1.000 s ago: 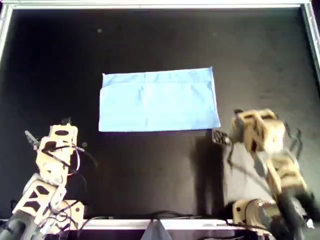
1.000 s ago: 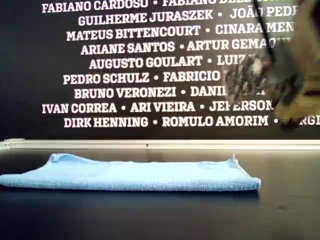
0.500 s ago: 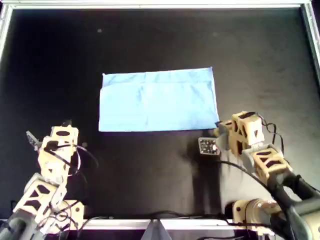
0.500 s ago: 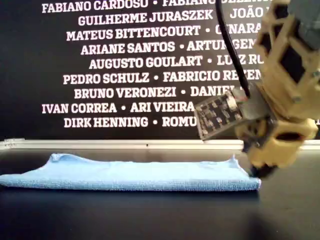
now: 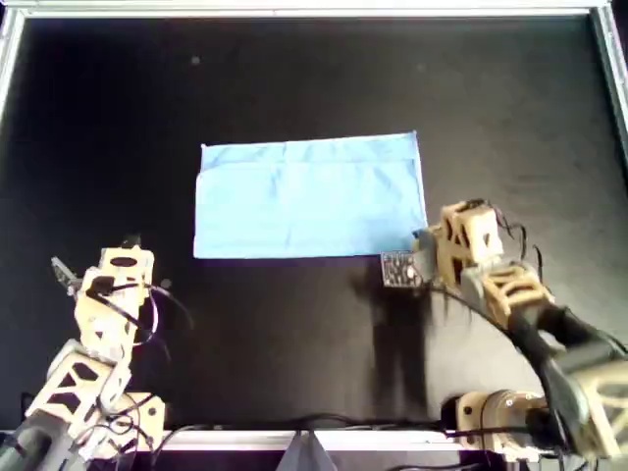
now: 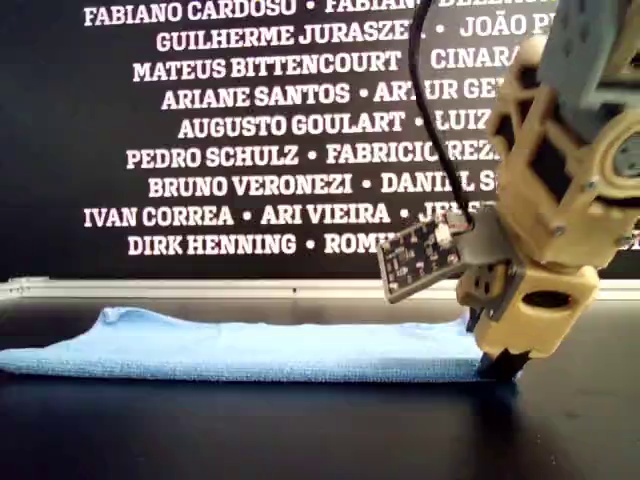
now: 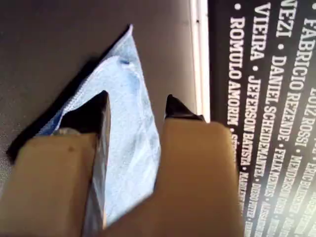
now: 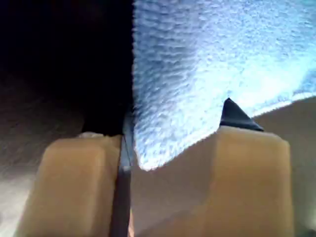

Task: Fold a cloth

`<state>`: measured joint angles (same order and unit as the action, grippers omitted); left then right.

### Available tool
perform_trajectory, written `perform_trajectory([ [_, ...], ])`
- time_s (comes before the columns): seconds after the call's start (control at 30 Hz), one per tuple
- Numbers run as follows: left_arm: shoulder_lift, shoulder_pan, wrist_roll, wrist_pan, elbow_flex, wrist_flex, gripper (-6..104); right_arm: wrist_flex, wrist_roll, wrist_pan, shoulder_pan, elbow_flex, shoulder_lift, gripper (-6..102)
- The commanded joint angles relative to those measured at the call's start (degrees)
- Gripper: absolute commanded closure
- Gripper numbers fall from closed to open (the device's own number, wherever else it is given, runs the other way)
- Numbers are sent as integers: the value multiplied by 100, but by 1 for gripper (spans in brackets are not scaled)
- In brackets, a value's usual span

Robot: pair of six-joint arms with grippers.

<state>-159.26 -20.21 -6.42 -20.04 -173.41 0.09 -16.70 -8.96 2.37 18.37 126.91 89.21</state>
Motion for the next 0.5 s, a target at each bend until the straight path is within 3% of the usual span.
perform_trajectory([
  [0.0, -18, 123, -26, 18, 35, 0, 57, 53, -9, 53, 26, -598, -105, 23],
  [0.27, -18, 123, -26, 18, 35, 0, 57, 53, -18, 44, 18, -624, -185, 25],
  [0.37, -18, 123, -26, 18, 35, 0, 57, 53, -26, 53, 18, -624, -185, 35],
  [0.47, -18, 123, -26, 18, 35, 0, 57, 53, -26, 62, 18, -615, -185, 52],
])
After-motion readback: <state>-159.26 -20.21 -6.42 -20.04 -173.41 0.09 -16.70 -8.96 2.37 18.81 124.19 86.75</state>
